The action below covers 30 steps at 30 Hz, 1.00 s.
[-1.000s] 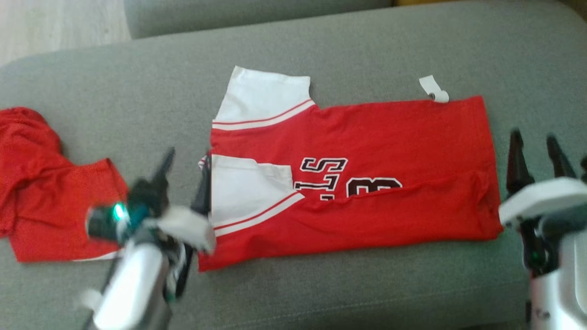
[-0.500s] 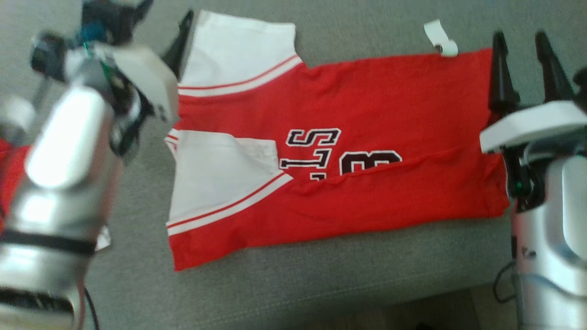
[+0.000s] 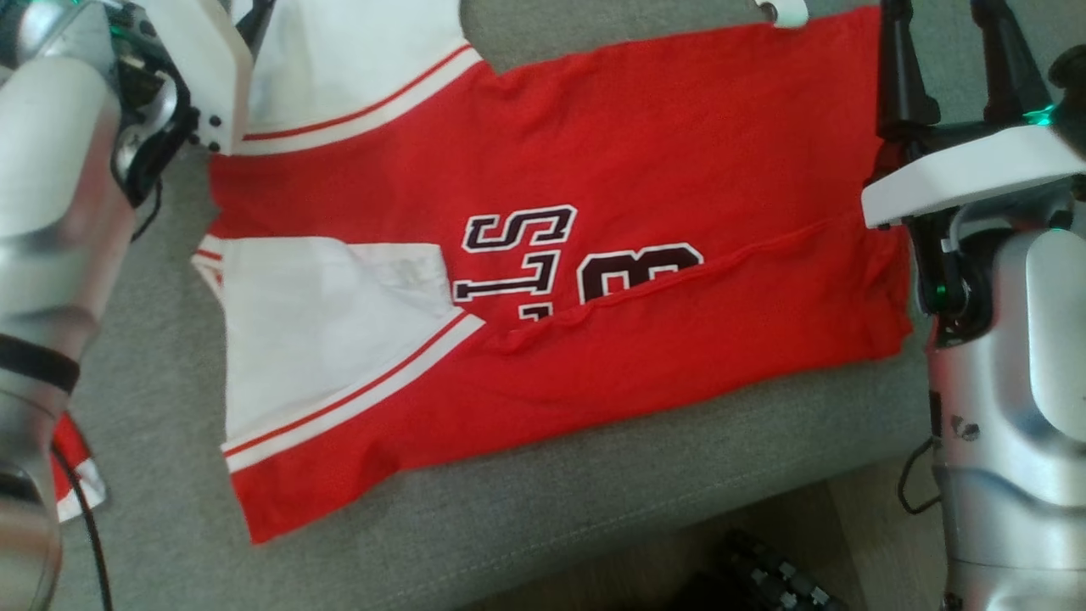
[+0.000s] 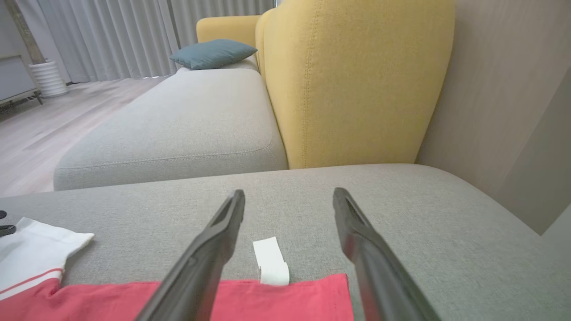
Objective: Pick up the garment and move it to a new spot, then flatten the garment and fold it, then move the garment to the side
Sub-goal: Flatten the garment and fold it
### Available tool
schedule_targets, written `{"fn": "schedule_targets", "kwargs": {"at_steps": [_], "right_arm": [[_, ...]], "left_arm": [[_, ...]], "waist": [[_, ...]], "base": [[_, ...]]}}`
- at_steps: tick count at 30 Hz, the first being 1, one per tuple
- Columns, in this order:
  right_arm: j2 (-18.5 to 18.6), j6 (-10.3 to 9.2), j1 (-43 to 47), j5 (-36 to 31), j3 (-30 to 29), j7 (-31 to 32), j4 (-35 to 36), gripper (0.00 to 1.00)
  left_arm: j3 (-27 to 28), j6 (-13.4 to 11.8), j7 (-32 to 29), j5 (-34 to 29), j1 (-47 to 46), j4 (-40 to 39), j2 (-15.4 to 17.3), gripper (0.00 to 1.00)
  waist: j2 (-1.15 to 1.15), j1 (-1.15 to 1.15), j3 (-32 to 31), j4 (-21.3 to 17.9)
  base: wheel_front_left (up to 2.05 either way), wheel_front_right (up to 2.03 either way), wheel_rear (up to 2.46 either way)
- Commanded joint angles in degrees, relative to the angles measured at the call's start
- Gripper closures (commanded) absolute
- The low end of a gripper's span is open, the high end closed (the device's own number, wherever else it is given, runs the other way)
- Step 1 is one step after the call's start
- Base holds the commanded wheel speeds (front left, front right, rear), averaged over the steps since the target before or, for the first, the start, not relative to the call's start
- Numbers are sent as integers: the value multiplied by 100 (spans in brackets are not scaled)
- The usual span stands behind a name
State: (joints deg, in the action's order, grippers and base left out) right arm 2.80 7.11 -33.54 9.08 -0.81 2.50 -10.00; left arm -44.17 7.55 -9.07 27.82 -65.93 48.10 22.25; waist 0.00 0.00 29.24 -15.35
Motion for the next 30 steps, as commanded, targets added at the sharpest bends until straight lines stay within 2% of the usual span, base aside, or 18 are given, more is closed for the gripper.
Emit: {"fn": "schedule_targets", "kwargs": {"at_steps": [1, 12, 13, 14, 18, 23, 30], "right_arm": [[23, 37, -100, 33, 87, -46, 212, 0], [14, 37, -80, 15, 99, -90, 202, 0], [13, 37, -81, 8, 87, -89, 202, 0], [13, 37, -84, 1, 70, -88, 200, 0], [14, 37, -107, -19, -62, -52, 179, 0], [118, 37, -163, -1, -147, 45, 8, 0], [680, 37, -280, 52, -250, 540, -843, 0]], "left_arm": [[76, -8, -7, 64, -339, -90, 270, 0], [-949, -7, 25, 885, -569, 113, 410, 0], [-1030, -7, 15, 1020, -559, 77, 406, 63], [-1125, -7, 0, 1158, -557, 18, 410, 100], [-1352, -7, 307, 1477, -671, -118, 436, 100], [-1480, -7, 958, 1654, -621, -132, 270, 100], [-1445, -88, 1949, 1630, -407, -350, -23, 100]], "waist": [[0, 0, 71, -69], [0, 0, 177, -172], [0, 0, 184, -167], [0, 0, 187, -158], [0, 0, 145, -7], [0, 0, -130, 303], [0, 0, -555, 911]], "base": [[0, 0, 0], [0, 0, 0], [0, 0, 0], [0, 0, 0], [0, 0, 0], [0, 0, 0], [0, 0, 0]]}}
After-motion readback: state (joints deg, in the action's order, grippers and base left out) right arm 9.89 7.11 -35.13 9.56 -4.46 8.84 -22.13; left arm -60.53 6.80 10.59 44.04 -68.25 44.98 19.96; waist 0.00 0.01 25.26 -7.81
